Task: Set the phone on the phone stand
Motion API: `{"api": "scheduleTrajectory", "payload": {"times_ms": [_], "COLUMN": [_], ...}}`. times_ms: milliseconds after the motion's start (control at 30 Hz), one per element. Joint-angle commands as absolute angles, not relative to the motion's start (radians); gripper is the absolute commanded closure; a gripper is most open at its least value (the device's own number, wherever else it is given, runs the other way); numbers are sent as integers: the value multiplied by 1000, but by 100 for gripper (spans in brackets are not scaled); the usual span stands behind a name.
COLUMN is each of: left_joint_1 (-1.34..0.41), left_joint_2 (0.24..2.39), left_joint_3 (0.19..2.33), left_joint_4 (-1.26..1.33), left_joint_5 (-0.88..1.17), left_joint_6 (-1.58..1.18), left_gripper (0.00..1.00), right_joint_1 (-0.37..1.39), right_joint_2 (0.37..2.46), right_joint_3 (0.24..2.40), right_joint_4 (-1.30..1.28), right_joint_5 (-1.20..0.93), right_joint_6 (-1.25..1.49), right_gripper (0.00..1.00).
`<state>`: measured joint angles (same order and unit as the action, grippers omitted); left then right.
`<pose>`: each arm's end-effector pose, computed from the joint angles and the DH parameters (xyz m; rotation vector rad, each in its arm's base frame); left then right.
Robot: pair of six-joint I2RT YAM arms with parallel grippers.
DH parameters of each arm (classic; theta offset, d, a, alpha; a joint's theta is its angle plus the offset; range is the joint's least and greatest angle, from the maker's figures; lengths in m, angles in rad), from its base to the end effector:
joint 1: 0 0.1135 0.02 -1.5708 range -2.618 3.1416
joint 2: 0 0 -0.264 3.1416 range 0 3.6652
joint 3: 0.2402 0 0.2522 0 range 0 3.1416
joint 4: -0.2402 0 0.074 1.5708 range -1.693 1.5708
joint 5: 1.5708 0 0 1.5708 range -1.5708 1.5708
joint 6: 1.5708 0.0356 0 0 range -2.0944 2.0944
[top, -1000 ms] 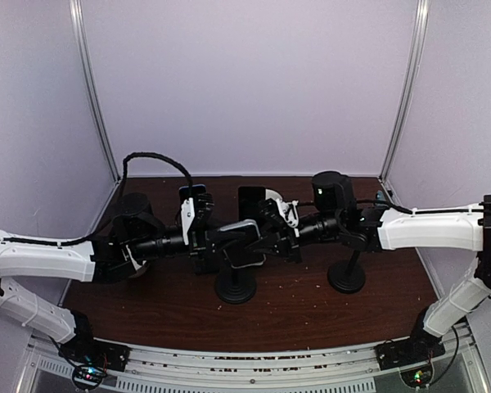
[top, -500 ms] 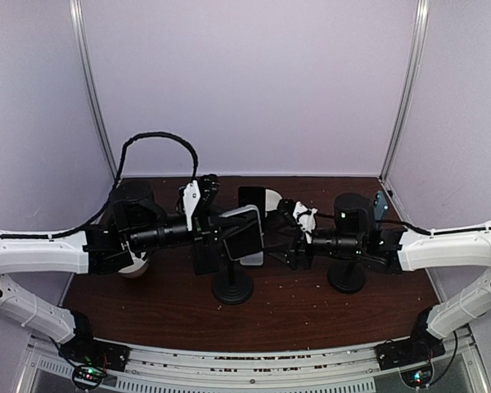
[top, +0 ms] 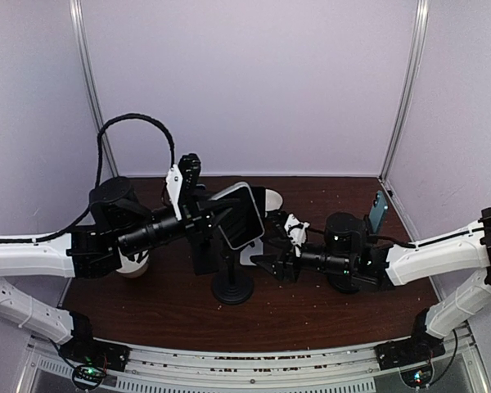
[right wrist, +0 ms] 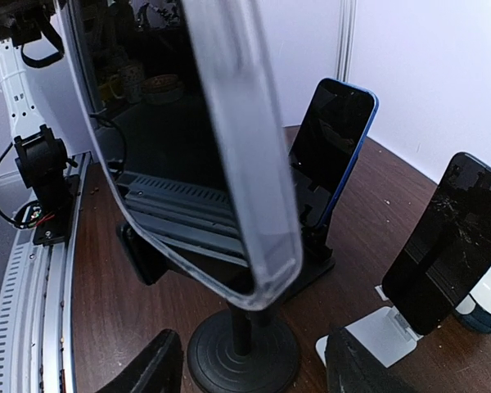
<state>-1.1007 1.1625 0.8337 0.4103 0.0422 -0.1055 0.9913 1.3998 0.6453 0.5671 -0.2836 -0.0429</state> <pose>0.1235 -0.2464 0.3424 0.7822 1.3646 -0.9950 0.1565 0.2573 0.2294 -1.0953 1.4872 0.9266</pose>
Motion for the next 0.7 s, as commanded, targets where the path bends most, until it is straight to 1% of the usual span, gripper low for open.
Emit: {"api": "scheduleTrajectory", "payload": {"times_ms": [0,100,233,433,567,667], "left_joint_1": [-1138,-1170,-1193,-1221,-1235,-1256], "left_joint_2": [1119,1129,1158,1184,1196,1220], "left_joint_3": [849,865,849,782,750,725], "left_joint_4": [521,509,507,615,665,693], "left_joint_5": [-73,-132,-151,-204,-238,-276], "left_joint_6": [-136,-105,-124,-97,-65,-34], "left_gripper": [100,100,100,100,100,100], "right_joint_1": [1005,1010,1019,1028,1030,1033], "right_joint_2": [1456,1470,1466,1486,1489,1485], "right_joint_3": [687,703,703,703,699,698], "right_joint_4": [656,675,694,684,677,673], "right_joint_5": [-217,-221,-199,-164,-143,-138], "right_joint_6": [-17,-19,-15,-8,-12,-15], "right_gripper": [40,49,60,77,83,90]}}
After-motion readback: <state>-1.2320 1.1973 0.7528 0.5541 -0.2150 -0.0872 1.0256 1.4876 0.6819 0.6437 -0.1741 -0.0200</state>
